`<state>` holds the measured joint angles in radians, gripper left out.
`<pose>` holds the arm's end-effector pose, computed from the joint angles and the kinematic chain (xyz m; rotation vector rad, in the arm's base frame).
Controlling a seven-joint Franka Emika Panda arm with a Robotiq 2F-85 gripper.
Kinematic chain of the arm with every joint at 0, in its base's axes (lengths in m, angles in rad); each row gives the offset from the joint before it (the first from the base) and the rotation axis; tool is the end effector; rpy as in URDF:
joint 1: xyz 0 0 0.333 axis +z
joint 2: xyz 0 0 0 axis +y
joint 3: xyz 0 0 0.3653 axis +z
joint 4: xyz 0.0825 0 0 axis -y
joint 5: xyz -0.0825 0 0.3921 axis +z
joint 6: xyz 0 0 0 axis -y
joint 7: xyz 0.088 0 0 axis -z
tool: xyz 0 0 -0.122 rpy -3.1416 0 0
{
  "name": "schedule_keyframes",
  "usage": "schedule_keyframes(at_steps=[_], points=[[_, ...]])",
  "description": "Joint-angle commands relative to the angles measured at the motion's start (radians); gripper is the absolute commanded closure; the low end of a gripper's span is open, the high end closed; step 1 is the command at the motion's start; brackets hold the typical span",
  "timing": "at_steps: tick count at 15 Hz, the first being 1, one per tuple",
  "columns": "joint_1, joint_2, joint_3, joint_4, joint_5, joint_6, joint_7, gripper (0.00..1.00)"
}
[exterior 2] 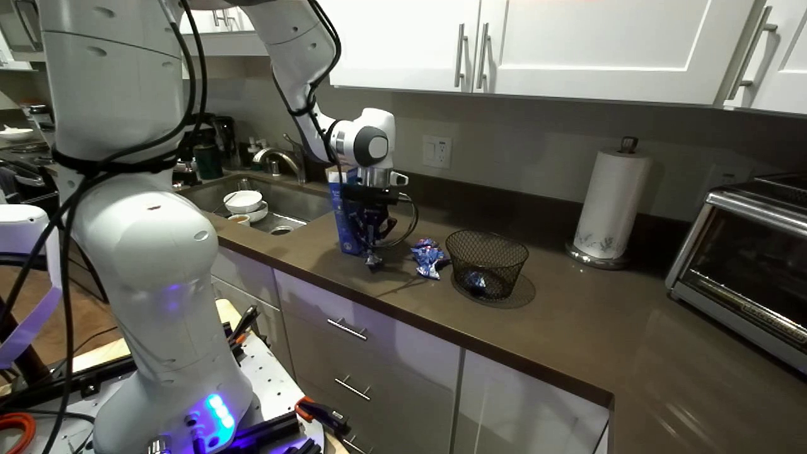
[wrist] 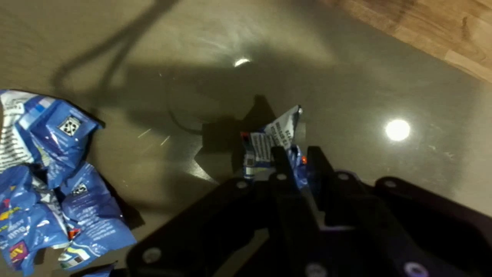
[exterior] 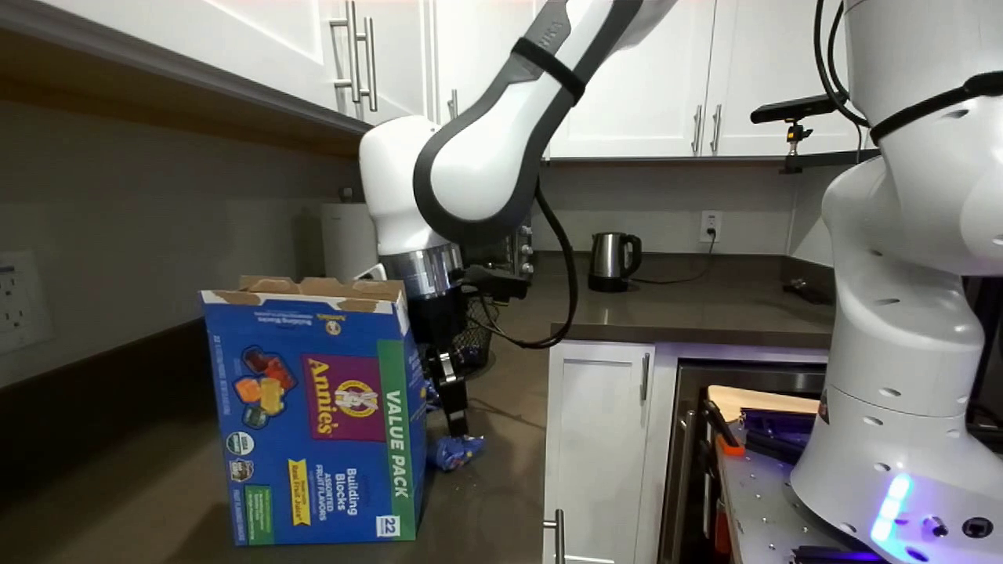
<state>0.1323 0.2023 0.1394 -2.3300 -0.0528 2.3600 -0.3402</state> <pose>0.4936 0.1367 0.2657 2.9653 1.0027 -0.2665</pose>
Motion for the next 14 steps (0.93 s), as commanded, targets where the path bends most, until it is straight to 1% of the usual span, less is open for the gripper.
schedule_keyframes(at_steps=[1, 2, 3, 4, 5, 9, 10, 12, 14], points=[[-0.013, -0.090, 0.009, 0.012, 0.000, -0.127, -0.025, 0.88], [-0.012, -0.104, 0.008, 0.019, 0.000, -0.151, -0.028, 0.89], [-0.012, -0.108, 0.008, 0.025, 0.014, -0.166, -0.039, 0.61], [-0.010, -0.108, 0.009, 0.027, 0.021, -0.171, -0.047, 0.63], [-0.008, -0.101, 0.013, 0.027, 0.044, -0.162, -0.064, 0.61], [-0.003, -0.061, 0.029, 0.026, 0.115, -0.136, -0.118, 0.37], [-0.004, -0.048, 0.033, 0.027, 0.127, -0.133, -0.124, 0.29], [-0.004, -0.023, 0.038, 0.024, 0.129, -0.119, -0.119, 0.16], [-0.003, 0.005, 0.038, 0.021, 0.105, -0.103, -0.097, 0.05]])
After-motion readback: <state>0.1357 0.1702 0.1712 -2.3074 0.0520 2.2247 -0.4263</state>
